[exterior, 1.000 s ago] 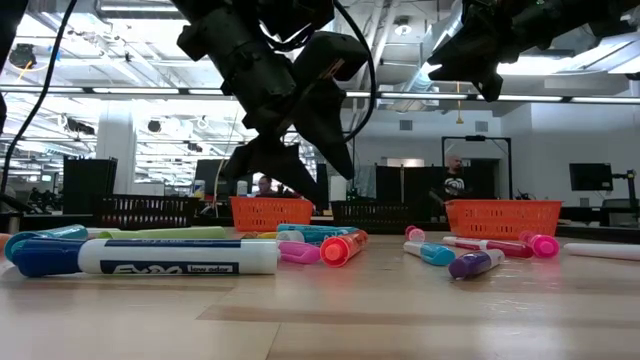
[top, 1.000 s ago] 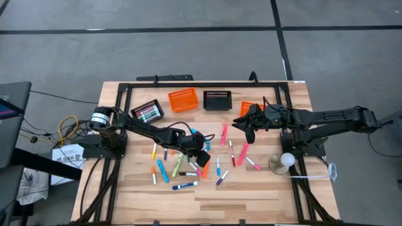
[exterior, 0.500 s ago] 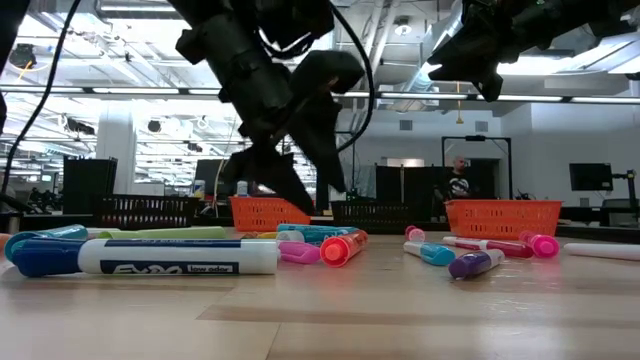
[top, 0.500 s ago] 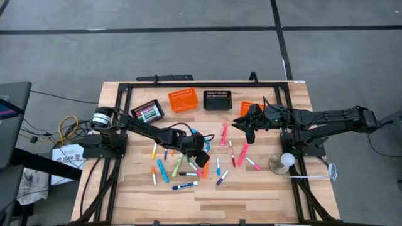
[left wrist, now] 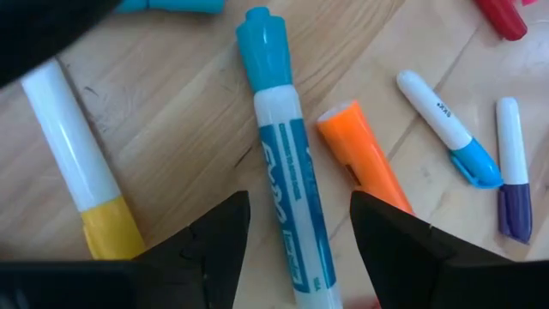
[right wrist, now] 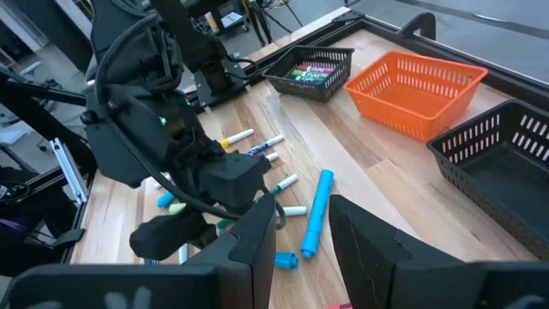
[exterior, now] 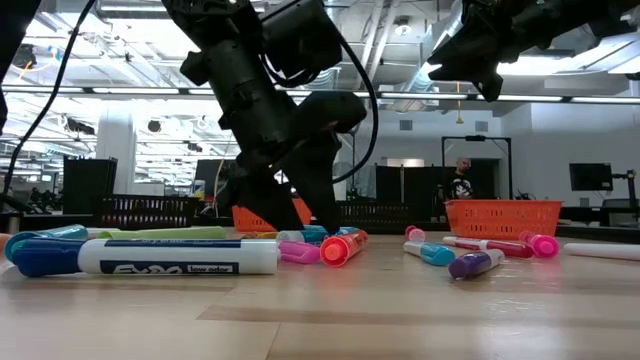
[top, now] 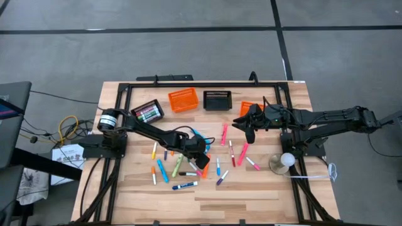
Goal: Pick & Place Markers
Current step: Put the large light blue marker pen into the left black bin
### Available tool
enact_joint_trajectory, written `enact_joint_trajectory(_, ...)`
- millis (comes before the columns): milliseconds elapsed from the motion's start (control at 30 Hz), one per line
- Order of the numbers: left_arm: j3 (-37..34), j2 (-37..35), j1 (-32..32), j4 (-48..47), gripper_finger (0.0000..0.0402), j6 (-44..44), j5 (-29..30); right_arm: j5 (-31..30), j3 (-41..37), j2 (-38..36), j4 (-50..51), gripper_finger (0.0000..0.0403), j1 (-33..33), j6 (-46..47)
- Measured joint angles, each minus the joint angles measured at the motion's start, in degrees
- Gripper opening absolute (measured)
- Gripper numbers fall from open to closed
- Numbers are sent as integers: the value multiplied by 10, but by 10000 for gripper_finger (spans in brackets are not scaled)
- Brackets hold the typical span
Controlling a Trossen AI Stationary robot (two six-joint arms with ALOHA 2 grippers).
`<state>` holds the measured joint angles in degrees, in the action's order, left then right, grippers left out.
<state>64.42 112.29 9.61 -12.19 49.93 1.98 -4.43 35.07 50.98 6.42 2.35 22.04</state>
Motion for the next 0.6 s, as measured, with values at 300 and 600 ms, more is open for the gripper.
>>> enact_joint_trajectory(300,0,8,1,-23,198,-2,23,0,0,0,0,102,0,0)
enact_joint_trajectory(600,-1,9,0,-32,117,-16,31,0,0,0,0,102,0,0)
